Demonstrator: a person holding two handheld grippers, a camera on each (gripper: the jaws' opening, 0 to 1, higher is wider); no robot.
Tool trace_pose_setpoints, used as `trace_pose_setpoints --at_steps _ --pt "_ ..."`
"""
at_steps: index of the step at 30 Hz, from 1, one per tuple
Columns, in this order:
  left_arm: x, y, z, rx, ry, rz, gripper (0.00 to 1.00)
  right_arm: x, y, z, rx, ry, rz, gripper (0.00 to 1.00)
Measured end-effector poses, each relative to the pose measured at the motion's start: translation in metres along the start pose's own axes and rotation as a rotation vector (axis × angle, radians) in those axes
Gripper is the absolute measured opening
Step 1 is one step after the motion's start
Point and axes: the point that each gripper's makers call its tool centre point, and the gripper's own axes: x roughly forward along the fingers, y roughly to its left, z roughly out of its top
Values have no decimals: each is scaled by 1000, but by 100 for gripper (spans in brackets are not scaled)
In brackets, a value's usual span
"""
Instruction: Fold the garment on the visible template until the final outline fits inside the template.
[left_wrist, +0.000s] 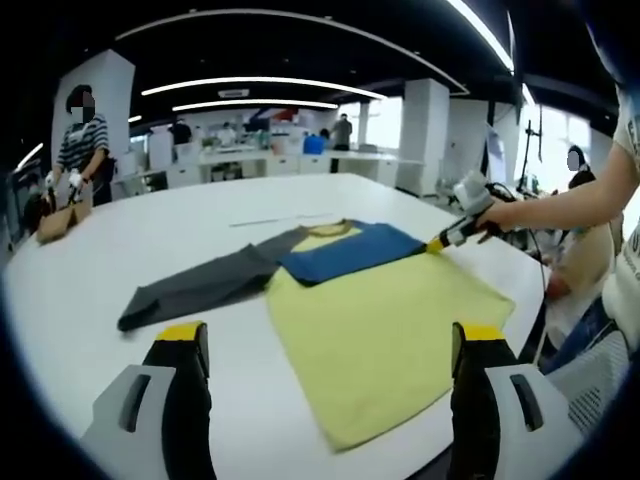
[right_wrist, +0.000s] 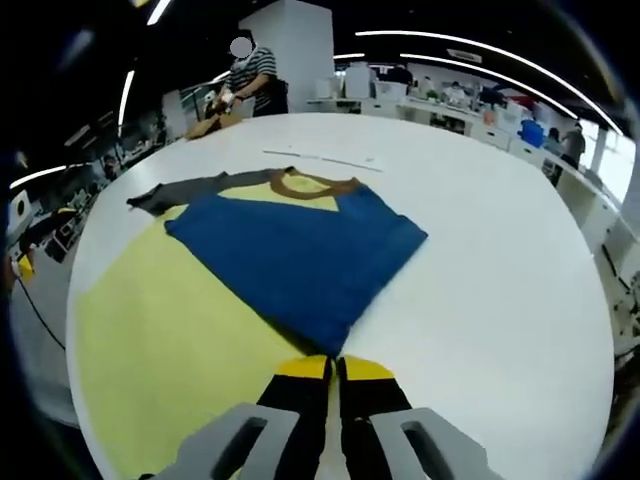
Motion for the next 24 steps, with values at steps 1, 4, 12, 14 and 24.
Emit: trace_pose_setpoints --at_steps 1,4,12,14,24 --pt "0 0 0 2 1 0 98 0 -1 0 0 1 -1 0" --pt "-1 0 -1 6 3 2 98 -2 -3 -1 -6 6 -3 0" --pt "-2 1 -1 6 4 7 98 -8 -12 -7 -10 21 -11 0" --pt "-3 2 -1 7 5 8 98 -9 -14 -8 -14 27 -13 0" --pt "-3 4 -1 7 10 10 98 -17 -26 -15 -21 47 -25 0"
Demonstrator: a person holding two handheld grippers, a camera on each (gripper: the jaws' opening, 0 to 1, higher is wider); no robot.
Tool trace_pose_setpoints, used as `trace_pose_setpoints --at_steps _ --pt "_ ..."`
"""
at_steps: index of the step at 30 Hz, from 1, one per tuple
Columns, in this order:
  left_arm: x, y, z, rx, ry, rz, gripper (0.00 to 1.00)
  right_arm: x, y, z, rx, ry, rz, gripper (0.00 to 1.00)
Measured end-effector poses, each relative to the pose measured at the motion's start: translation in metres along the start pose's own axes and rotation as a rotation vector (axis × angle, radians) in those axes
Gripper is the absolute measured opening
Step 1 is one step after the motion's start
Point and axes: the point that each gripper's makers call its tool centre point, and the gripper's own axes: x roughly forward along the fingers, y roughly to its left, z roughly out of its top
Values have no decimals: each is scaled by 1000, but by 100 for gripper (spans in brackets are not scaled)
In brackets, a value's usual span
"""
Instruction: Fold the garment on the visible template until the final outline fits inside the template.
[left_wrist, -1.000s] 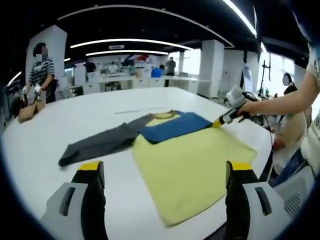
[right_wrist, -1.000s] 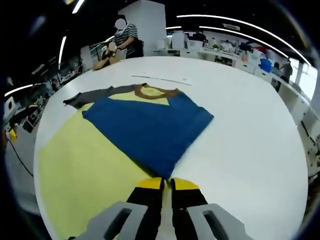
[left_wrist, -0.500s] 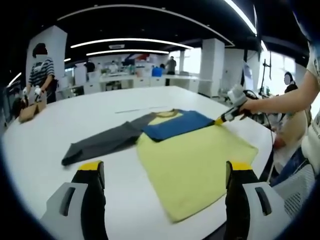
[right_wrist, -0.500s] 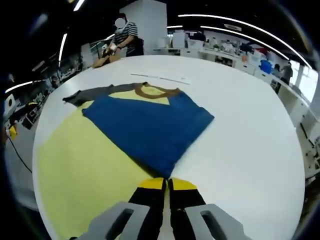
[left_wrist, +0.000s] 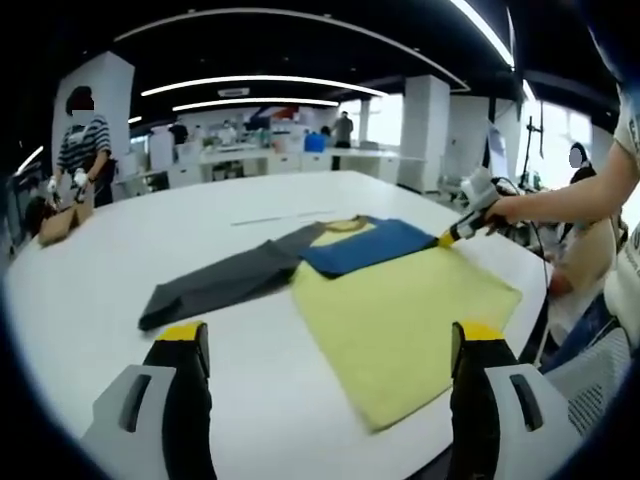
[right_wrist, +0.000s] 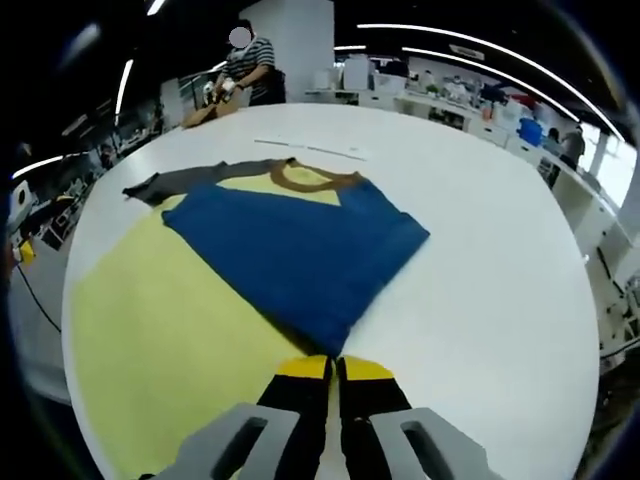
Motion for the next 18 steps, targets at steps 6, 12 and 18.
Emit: trace_pose_setpoints --at_steps 6,12,18 --pt "-1 4 -1 1 3 4 97 -2 -5 -3 0 7 -5 0" --pt "-2 5 1 -6 -9 1 97 -3 -6 -4 0 12 -3 0" --pt "-2 5 0 -2 0 0 96 -5 -12 -6 -3 20 -17 0"
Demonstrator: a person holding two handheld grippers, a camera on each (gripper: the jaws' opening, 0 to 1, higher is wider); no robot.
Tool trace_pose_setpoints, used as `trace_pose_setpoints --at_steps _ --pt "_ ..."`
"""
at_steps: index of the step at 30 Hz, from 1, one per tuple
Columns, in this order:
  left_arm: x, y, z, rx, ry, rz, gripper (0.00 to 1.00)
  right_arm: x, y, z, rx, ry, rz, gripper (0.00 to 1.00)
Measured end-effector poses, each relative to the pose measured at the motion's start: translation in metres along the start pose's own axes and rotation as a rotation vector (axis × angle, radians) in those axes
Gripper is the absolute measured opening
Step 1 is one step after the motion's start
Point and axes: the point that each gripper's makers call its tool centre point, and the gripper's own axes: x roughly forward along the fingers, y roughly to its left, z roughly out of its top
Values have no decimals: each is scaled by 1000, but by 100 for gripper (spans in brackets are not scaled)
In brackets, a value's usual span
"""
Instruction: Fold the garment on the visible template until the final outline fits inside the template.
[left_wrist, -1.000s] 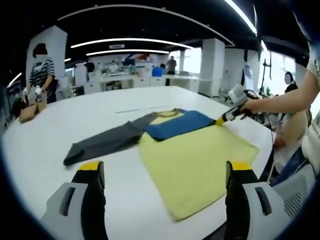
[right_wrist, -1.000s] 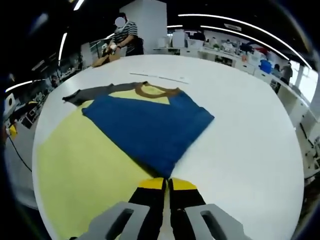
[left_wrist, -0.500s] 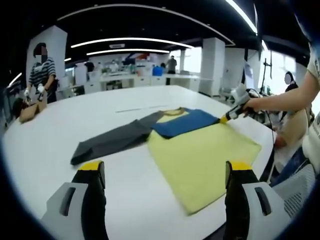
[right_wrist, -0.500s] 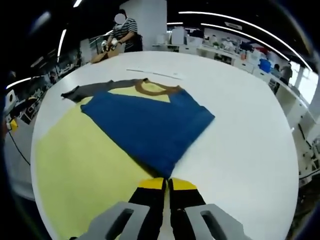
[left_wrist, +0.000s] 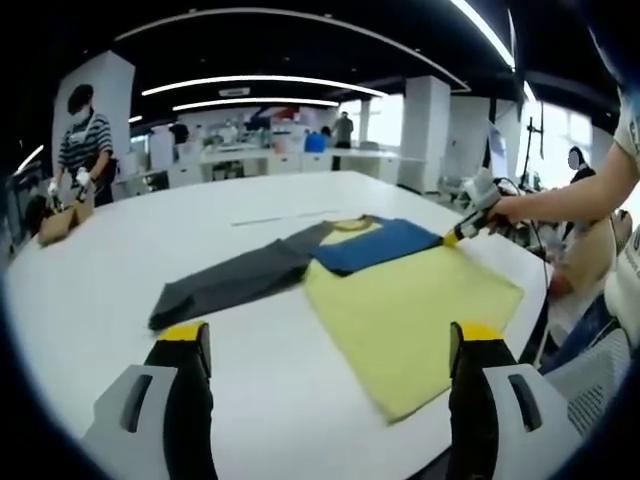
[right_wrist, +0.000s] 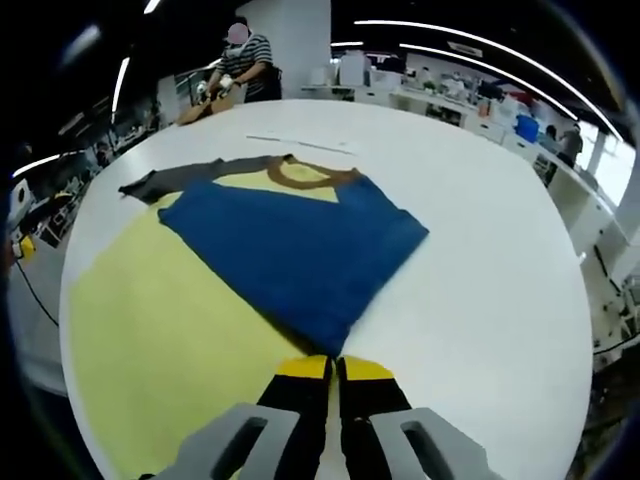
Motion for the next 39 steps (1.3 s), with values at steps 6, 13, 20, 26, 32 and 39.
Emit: trace_pose_setpoints --at_steps 6,13,20,26,32,39 --pt "1 1 1 2 1 2 96 -1 -2 -1 8 -5 5 0" --pt "3 4 3 11 6 1 94 -6 -1 7 57 -62 42 15" --pt "8 8 6 11 8 4 93 -18 12 25 42 -146 106 51" --pt "11 18 6 -2 9 19 92 -34 30 40 30 -205 164 69" --pt "12 30 12 13 9 40 90 -53 51 46 -23 -239 227 83" --pt "15 42 16 24 13 66 85 -74 74 51 -54 -278 294 93"
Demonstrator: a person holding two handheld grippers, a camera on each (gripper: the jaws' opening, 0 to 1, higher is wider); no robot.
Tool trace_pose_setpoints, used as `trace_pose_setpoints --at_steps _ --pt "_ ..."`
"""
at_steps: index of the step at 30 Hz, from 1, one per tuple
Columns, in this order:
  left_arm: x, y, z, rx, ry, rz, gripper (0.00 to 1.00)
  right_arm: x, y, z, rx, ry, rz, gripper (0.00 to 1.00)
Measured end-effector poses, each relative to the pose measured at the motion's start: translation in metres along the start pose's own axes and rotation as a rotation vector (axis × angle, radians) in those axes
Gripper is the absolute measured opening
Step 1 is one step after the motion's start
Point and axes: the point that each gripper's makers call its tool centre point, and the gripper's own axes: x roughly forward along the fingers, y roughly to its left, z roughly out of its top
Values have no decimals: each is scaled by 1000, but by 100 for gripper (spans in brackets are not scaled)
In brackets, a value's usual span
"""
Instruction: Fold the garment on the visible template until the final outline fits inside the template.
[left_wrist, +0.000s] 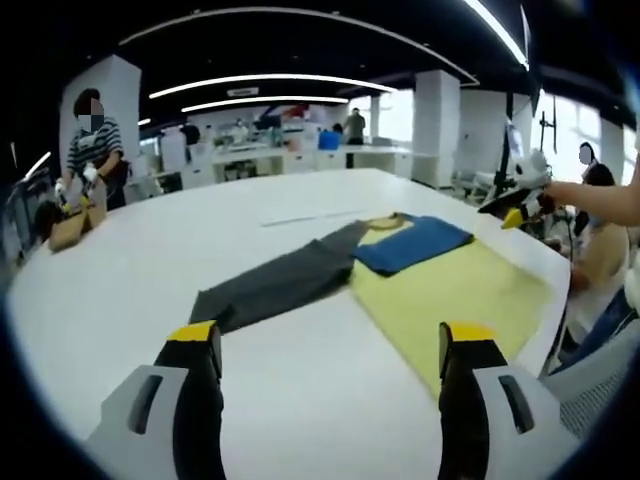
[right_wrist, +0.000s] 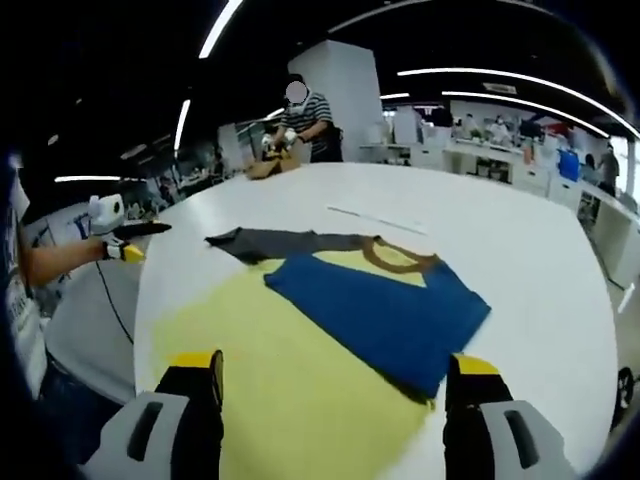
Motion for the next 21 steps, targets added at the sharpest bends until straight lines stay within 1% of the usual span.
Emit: trace_pose_setpoints --at_steps 3,10,16,21 --pt "3 9 3 1 -6 20 82 -3 11 3 -8 -8 23 96" --pt "13 31 7 10 -6 59 75 -9 33 9 -39 -17 65 96" --pt "23 49 9 28 1 89 67 -12 42 9 -49 -14 73 95" --pt "34 67 3 37 22 112 58 -15 46 8 -48 -17 68 94"
